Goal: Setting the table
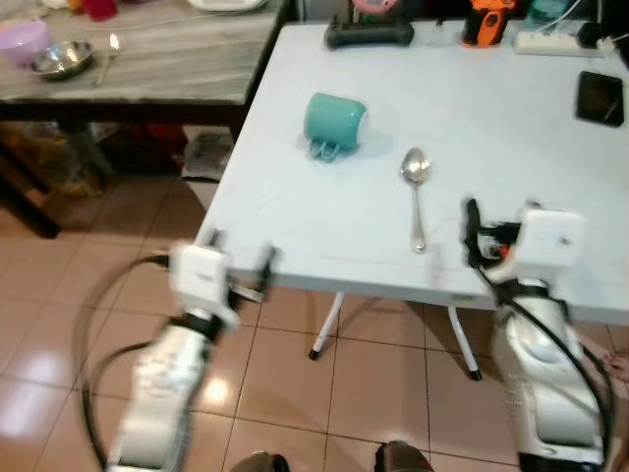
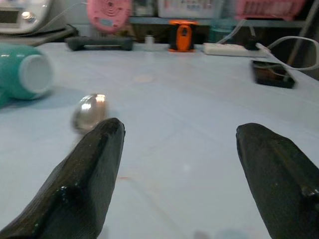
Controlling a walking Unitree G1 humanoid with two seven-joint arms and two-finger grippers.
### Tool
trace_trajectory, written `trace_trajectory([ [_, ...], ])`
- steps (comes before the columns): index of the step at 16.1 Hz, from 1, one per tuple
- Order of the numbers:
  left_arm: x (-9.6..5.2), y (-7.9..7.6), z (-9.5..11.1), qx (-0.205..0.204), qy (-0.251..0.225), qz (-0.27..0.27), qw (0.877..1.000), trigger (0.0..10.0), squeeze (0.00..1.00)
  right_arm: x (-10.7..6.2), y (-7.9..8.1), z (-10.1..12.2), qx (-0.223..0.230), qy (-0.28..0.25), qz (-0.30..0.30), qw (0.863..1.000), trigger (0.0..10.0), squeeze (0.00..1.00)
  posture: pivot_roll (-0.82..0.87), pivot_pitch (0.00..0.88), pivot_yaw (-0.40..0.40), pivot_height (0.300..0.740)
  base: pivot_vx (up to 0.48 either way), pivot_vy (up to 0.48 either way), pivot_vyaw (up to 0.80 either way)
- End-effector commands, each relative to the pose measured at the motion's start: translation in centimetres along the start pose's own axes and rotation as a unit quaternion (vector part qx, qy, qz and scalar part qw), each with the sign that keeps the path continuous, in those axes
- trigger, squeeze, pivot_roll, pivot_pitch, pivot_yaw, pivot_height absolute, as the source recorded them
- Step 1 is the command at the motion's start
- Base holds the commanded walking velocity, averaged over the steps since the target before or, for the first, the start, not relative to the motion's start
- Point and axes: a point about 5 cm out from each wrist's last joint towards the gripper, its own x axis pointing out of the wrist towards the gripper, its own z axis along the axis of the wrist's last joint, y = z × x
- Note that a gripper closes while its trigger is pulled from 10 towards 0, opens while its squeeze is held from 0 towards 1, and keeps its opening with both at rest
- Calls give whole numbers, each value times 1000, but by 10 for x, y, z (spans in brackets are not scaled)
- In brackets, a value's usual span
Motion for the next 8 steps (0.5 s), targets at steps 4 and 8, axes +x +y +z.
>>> trace_trajectory([
  [4, -7, 5, -5, -7, 7, -29, 1000, 10000, 0, 10, 9, 0, 18, 11, 30, 999, 10000, 0, -155, 189, 78, 740, 0, 0, 0],
  [8, -15, -5, -10, 0, 17, -90, 996, 10000, 0, 31, 14, -3, 29, 30, 58, 997, 10000, 0, -150, 207, 73, 740, 0, 0, 0],
])
